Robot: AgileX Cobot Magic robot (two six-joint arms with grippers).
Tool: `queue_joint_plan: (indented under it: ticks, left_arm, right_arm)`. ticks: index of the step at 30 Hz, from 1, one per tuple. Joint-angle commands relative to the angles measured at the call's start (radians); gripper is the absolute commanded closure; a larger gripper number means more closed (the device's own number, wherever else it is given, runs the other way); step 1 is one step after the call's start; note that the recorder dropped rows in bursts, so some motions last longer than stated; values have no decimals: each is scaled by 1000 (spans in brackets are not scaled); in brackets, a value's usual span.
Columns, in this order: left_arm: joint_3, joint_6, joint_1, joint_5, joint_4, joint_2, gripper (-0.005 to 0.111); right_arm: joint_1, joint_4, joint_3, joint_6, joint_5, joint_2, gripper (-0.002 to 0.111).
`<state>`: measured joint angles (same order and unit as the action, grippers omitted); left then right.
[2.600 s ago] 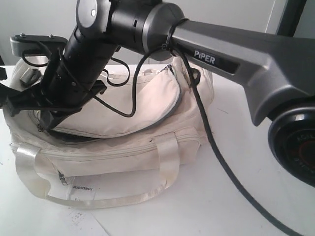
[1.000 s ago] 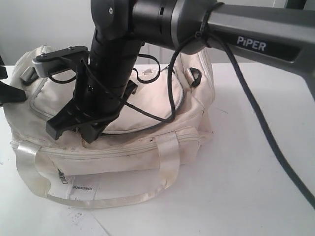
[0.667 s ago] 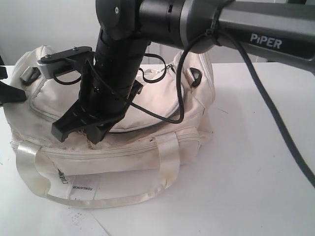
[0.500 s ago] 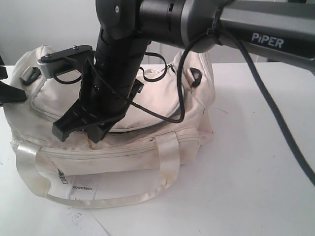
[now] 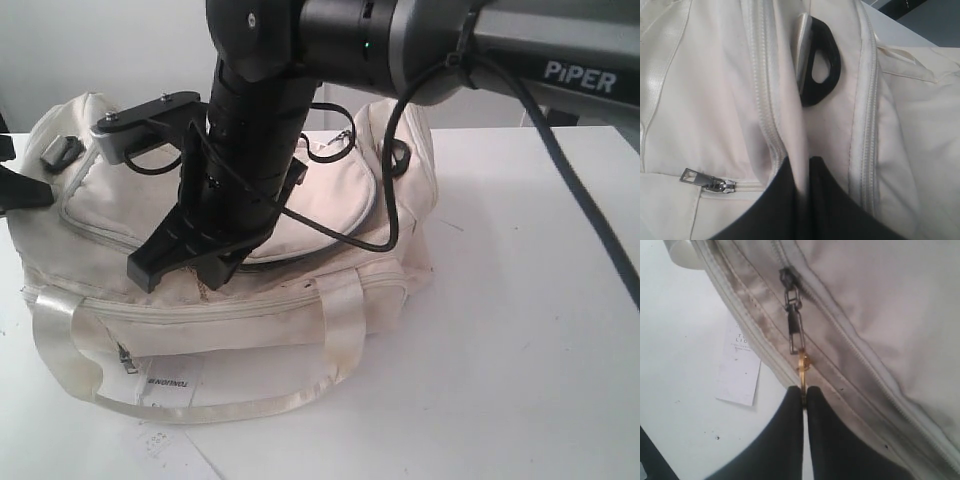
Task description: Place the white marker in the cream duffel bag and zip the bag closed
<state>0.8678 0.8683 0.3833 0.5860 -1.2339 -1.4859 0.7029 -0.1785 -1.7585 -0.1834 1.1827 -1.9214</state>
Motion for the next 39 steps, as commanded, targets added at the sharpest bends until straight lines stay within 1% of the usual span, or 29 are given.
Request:
queue_joint_plan:
  ticks: [1,5,16,33,39]
  left_arm:
    - [-1,6,4,-15,-36,1,107]
    - [-1,6,4,-14,-36,1,107]
    - [-1,10,4,-13,-36,1,107]
    - [-1,10,4,-13,-36,1,107]
    - [-1,15,4,-13,-36,1,107]
  right_arm:
    - [-10,26,25,4,38,34,108]
    - [-25,41,59,4,38,47,108]
    - [-54,46,76,4,38,84,108]
    - [-58,93,76,4,38,89,108]
    - [-70,94,143,4,38,93,108]
